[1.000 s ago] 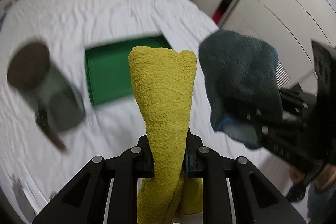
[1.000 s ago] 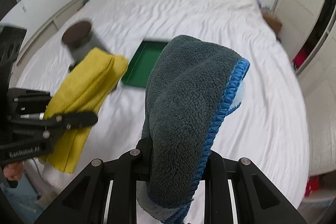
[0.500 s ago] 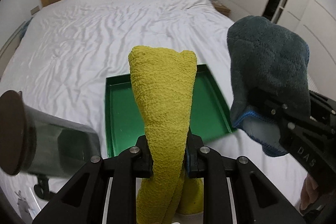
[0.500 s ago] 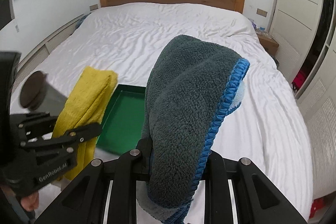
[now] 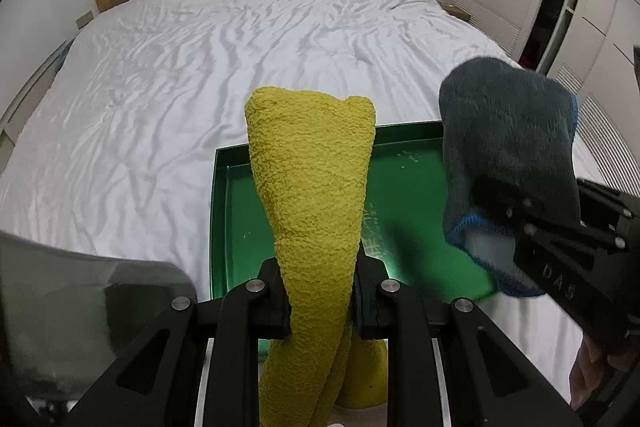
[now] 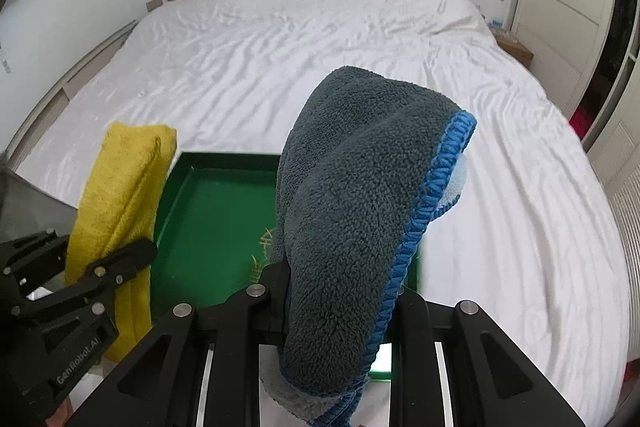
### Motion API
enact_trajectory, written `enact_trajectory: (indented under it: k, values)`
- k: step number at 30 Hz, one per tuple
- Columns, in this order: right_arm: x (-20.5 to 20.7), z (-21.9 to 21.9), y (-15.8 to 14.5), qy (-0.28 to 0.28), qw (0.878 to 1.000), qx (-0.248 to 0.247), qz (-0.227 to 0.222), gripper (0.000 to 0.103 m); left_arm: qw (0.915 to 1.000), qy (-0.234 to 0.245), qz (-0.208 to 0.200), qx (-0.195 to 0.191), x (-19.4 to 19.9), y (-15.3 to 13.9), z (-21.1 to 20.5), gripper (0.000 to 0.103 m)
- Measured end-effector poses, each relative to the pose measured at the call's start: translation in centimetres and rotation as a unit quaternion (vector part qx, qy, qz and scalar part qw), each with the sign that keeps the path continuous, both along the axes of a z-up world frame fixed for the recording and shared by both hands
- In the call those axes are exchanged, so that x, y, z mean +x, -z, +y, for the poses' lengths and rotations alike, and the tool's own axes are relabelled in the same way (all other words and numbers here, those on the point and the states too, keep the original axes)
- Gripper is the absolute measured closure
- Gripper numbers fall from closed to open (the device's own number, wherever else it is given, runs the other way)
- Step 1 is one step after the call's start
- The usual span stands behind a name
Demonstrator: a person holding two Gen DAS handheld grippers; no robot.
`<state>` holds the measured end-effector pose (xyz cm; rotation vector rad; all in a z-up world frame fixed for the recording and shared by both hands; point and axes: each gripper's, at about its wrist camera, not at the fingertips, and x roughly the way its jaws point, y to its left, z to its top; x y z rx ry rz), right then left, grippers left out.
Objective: Organize soft objects
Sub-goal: 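Carry the yellow towel and grey cloth over the green tray with both tools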
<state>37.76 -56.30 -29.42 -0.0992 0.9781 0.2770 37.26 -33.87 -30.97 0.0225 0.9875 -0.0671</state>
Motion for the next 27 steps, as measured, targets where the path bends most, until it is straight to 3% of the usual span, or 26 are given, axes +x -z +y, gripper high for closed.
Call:
enact_trajectory:
  k: [16, 27]
  values:
    - [4.9, 2.3, 4.7, -0.008, 0.999, -0.007, 0.051, 0.080, 0.9984, -0.037, 0.026, 0.033, 3.5, 5.0, 0.7, 0.083]
    - [7.4, 2.8, 7.6, -0.016, 0.997, -0.009, 0.077, 0.079, 0.9964, -0.062, 0.052, 0.025, 5.2, 7.1, 1.8, 0.083]
